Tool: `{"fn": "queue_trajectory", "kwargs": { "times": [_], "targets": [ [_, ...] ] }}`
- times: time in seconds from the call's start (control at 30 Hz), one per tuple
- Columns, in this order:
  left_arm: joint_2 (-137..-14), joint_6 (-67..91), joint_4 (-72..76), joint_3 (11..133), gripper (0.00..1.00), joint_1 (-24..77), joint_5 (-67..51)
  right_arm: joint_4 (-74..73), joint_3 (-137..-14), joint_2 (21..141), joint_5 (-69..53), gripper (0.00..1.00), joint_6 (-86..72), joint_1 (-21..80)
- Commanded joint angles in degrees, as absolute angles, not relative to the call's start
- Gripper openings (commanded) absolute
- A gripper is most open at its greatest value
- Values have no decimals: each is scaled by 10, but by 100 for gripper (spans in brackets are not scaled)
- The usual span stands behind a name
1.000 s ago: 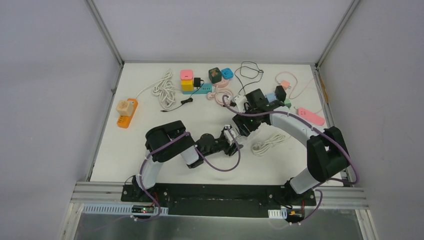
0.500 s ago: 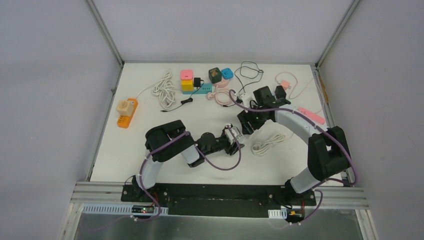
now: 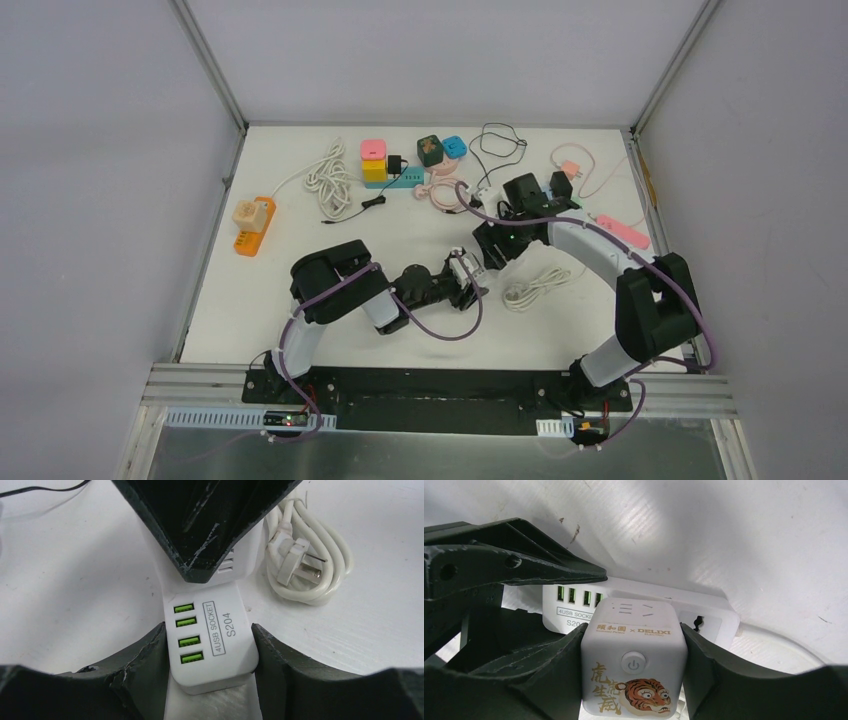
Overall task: Pull the plug off the socket
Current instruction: Remove the plug from the socket.
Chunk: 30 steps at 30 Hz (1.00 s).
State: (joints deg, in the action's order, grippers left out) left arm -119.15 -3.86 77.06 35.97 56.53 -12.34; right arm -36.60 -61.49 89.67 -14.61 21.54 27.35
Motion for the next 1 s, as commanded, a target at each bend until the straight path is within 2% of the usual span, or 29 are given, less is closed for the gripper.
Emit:
{"fn": "queue_trajectory", "kwargs": {
  "times": [0.0, 0.43, 0.53, 0.8, 0.97],
  "targets": [
    [-1201, -37, 729, 367, 0, 558, -152, -387, -626, 845, -212, 0, 252, 253],
    [-1201, -36, 719, 370, 0, 558, -152, -372, -627, 873, -181, 0, 242, 361],
    [-1201, -36, 713, 373, 0, 558, -152, -374, -626, 864, -169, 0, 249, 351],
    [-1199, -35, 709, 373, 0, 557, -160, -393, -626, 855, -289, 0, 230, 235],
    [-1196, -34, 711, 371, 0, 558, -162, -374, -617, 854, -245, 0, 228, 267]
  ]
}}
